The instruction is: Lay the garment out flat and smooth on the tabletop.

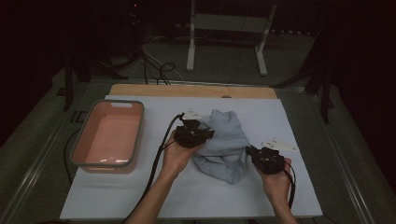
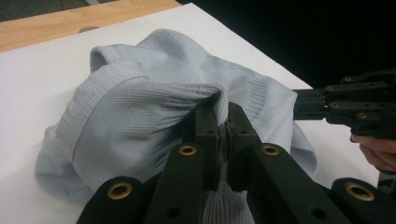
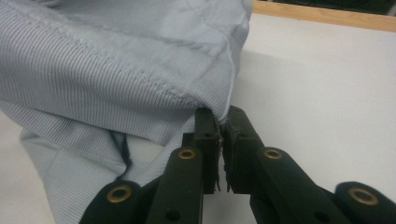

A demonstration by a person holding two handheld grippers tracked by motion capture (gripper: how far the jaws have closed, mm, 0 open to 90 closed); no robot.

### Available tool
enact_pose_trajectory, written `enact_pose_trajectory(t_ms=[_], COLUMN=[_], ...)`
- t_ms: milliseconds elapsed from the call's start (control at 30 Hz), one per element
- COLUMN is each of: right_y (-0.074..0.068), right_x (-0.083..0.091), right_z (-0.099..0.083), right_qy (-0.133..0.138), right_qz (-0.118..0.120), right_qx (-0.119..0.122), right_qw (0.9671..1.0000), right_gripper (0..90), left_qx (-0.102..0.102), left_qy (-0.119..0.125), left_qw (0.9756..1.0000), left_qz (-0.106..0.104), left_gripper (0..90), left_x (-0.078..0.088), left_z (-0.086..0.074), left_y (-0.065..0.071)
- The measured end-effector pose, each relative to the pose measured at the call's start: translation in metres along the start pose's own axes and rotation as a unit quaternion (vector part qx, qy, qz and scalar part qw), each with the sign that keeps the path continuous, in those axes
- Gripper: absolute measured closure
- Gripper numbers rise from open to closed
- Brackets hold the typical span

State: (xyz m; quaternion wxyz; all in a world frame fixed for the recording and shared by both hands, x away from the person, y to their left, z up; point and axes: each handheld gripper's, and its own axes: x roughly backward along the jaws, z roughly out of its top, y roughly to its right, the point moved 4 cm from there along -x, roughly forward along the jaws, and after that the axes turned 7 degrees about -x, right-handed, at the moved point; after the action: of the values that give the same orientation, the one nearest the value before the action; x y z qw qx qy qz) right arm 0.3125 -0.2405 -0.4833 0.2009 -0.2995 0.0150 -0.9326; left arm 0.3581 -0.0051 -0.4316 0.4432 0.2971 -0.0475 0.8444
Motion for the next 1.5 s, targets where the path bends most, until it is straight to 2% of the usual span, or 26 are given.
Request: enact_pose_trajectory(t_ms=[100, 200, 333, 467, 567, 700, 833, 1133, 1467, 1500], right_y=[-0.006, -0.015, -0.024, -0.027, -0.024, -0.019, -0.020, -0.033, -0.051, -0.051], right_x=[-0.002, -0.006, -0.008, -0.005, 0.001, 0.005, -0.003, -0.025, -0.043, -0.043], right_z=[0.000, -0.002, -0.002, 0.000, 0.003, 0.003, -0.005, -0.024, -0.039, -0.039], right_qy=[-0.002, -0.008, -0.009, -0.002, 0.008, 0.011, -0.015, -0.077, -0.130, -0.130], right_qz=[0.016, 0.043, 0.070, 0.093, 0.100, 0.091, 0.086, 0.081, 0.103, 0.103], right_qx=[0.009, 0.016, 0.019, 0.015, 0.008, -0.005, -0.007, 0.014, 0.036, 0.036], right_qw=[0.9998, 0.9989, 0.9973, 0.9956, 0.9949, 0.9958, 0.9961, 0.9936, 0.9855, 0.9855], right_gripper=[84.0, 81.7, 72.4, 59.5, 55.3, 52.6, 51.1, 53.0, 55.7, 55.7], left_qx=[0.003, 0.014, 0.024, 0.035, 0.040, 0.045, 0.050, 0.055, 0.055, 0.055], left_qy=[0.002, 0.007, 0.014, 0.024, 0.026, 0.029, 0.030, 0.038, 0.039, 0.039], left_qw=[1.0000, 0.9998, 0.9994, 0.9985, 0.9981, 0.9974, 0.9968, 0.9957, 0.9955, 0.9955], left_qz=[0.008, 0.016, 0.022, 0.034, 0.040, 0.048, 0.054, 0.063, 0.066, 0.066], left_gripper=[87.1, 87.2, 87.2, 87.2, 87.2, 87.2, 87.2, 87.2, 87.2, 87.2], left_x=[0.009, 0.019, 0.030, 0.048, 0.058, 0.069, 0.076, 0.090, 0.094, 0.094], left_z=[-0.005, -0.009, -0.014, -0.021, -0.027, -0.034, -0.040, -0.046, -0.047, -0.047], left_y=[-0.005, -0.012, -0.020, -0.030, -0.035, -0.040, -0.043, -0.049, -0.050, -0.050])
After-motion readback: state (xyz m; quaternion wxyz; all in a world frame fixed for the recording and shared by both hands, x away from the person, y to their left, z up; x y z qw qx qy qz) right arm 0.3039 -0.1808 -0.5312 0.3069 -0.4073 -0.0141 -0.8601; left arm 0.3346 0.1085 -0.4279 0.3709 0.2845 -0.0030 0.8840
